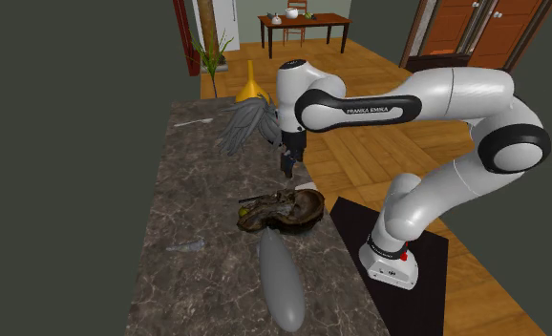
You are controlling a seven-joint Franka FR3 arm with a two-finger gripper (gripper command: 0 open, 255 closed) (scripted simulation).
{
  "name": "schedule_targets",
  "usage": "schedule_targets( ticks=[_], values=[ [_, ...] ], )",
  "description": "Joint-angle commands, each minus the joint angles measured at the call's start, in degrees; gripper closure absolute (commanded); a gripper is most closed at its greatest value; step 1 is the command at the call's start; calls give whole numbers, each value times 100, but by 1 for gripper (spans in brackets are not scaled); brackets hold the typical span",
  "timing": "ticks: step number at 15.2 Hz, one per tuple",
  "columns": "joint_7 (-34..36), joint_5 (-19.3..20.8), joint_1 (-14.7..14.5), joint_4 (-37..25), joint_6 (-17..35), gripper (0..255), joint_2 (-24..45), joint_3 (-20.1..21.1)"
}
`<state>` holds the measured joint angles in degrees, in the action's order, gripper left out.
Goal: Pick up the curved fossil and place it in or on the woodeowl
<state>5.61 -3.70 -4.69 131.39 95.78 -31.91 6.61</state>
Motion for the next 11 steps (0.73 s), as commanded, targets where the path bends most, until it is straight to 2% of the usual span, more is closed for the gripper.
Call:
schedule_targets(
  ticks=[1,11],
  values=[
    [-48,-94,-93,-147,184,0,307,77],
    [-209,-392,-513,-1321,901,0,2082,544]
  ],
)
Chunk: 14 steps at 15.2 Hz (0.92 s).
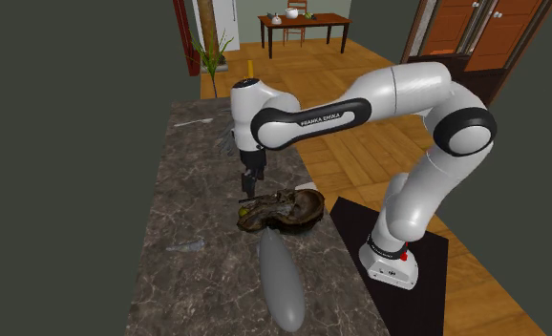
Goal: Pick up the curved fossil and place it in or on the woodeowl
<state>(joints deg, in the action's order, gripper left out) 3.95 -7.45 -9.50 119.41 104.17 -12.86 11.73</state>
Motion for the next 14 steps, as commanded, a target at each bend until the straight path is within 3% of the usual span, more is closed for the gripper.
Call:
schedule_targets(
  ticks=[1,14],
  values=[
    [-55,-30,-72,-268,109,0,354,81],
    [-110,146,-713,-2660,262,0,2734,660]
  ],
)
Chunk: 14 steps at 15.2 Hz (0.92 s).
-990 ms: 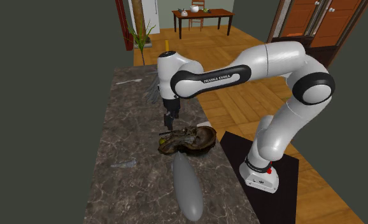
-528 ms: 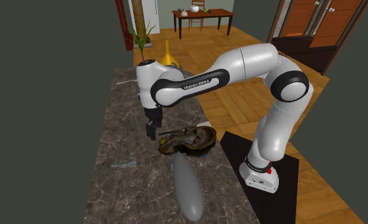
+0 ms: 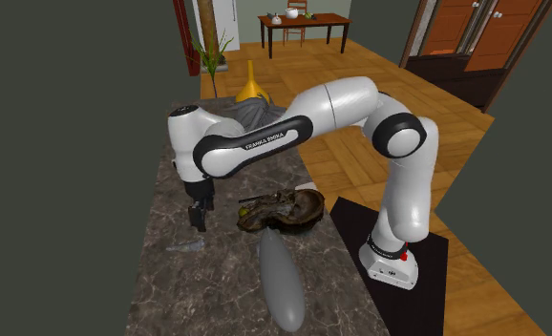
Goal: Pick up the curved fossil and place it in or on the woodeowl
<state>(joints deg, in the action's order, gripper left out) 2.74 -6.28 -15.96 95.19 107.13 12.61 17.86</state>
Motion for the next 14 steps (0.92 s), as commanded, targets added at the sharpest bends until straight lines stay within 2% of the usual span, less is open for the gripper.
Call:
schedule_targets(
  ticks=[1,5,12,14],
  values=[
    [11,65,-135,-469,-62,0,381,83],
    [12,204,-391,-1317,-201,0,1050,190],
    [15,220,-437,-858,343,0,1132,192],
    [15,220,-437,-858,343,0,1132,192]
  ],
)
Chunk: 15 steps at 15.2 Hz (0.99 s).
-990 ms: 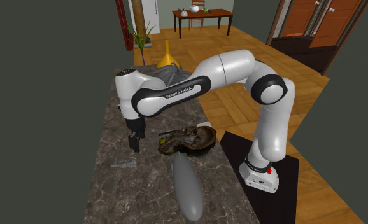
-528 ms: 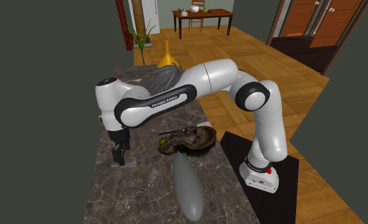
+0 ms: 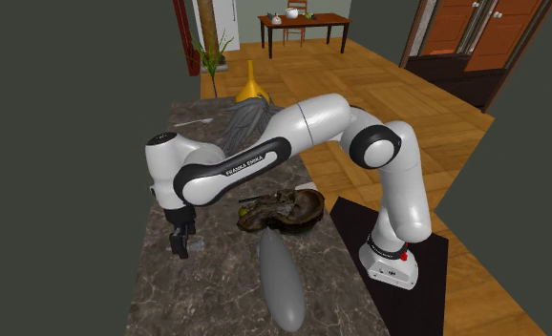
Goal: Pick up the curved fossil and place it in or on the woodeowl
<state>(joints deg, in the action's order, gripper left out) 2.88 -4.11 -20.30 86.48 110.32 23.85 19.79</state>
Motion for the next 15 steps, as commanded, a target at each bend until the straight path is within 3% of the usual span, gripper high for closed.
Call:
schedule_targets(
  ticks=[1,6,7,15],
  values=[
    [1,3,-3,13,24,0,8,-1],
    [1,2,-3,12,23,0,8,-1],
    [1,2,-3,12,23,255,8,-1],
    [1,2,-3,12,23,255,8,-1]
  ],
)
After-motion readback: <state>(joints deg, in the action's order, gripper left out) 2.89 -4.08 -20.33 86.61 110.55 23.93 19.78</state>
